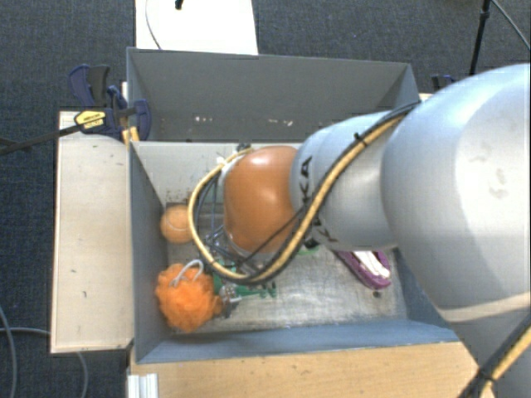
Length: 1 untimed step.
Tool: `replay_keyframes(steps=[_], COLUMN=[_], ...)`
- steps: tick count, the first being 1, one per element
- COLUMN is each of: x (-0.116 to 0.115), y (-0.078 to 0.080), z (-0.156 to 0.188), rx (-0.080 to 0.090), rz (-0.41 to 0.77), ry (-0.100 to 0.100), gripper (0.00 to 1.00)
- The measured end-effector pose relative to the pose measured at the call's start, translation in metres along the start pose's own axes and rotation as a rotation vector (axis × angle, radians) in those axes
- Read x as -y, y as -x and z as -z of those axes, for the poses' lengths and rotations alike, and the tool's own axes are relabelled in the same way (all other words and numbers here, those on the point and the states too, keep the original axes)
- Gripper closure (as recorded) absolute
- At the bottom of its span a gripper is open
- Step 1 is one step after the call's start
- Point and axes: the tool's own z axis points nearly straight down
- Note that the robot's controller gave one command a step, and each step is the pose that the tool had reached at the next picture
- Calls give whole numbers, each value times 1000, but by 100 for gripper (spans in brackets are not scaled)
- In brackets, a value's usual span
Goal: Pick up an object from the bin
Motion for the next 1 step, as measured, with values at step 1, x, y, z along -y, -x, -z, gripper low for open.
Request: replay_keyframes(steps=[1], x=[0], y=[0], z=[0], rx=[0], rz=[-2], ry=[0], gripper=[100])
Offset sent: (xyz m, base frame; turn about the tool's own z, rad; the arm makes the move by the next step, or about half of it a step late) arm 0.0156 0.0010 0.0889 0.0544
